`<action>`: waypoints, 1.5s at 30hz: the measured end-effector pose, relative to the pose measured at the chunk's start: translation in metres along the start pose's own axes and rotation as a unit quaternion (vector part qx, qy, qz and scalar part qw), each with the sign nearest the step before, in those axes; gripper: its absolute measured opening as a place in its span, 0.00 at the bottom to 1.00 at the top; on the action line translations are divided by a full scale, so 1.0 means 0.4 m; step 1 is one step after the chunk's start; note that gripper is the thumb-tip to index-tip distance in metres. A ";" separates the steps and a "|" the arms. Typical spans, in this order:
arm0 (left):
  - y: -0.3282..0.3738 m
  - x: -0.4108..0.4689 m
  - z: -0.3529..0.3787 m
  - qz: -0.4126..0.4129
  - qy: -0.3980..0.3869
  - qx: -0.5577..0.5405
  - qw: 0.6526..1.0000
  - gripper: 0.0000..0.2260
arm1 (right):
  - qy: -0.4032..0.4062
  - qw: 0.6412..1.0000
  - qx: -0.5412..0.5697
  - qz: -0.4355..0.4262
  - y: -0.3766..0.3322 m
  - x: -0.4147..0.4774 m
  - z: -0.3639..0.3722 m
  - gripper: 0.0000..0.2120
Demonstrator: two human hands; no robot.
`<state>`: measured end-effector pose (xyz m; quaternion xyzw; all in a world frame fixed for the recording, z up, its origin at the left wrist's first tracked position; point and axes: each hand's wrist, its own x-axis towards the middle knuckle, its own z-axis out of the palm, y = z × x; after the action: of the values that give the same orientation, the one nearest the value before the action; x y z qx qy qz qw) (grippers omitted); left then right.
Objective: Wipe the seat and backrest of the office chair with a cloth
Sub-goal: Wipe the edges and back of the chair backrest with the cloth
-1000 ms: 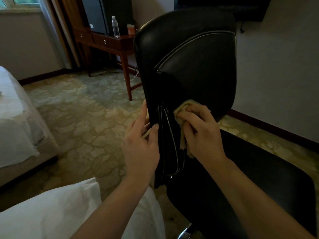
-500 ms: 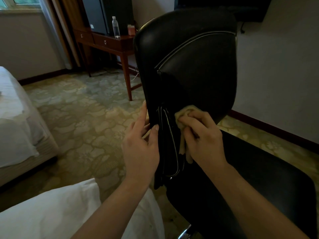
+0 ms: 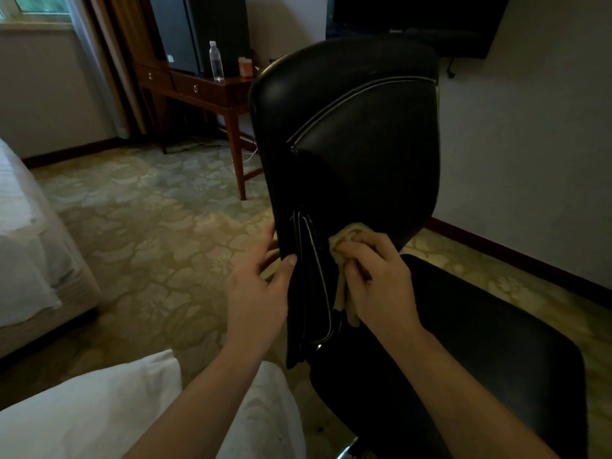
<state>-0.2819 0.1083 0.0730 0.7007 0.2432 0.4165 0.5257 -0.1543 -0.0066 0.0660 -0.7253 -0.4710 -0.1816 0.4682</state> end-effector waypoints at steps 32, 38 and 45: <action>-0.066 -0.045 0.007 -0.045 -0.008 -0.028 0.999 0.24 | -0.024 0.999 -0.008 0.029 0.007 -0.047 0.000 0.07; -0.062 -0.042 0.002 -0.052 -0.011 -0.046 0.998 0.23 | 0.028 1.000 0.009 0.001 -0.065 0.041 0.005 0.10; -0.064 -0.039 0.003 -0.053 -0.002 -0.048 0.997 0.23 | 0.017 1.000 -0.018 -0.010 -0.004 -0.029 0.021 0.09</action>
<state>-0.2866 0.1038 0.0436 0.6612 0.2588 0.3980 0.5808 -0.1628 -0.0053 0.0546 -0.7253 -0.4669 -0.2071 0.4615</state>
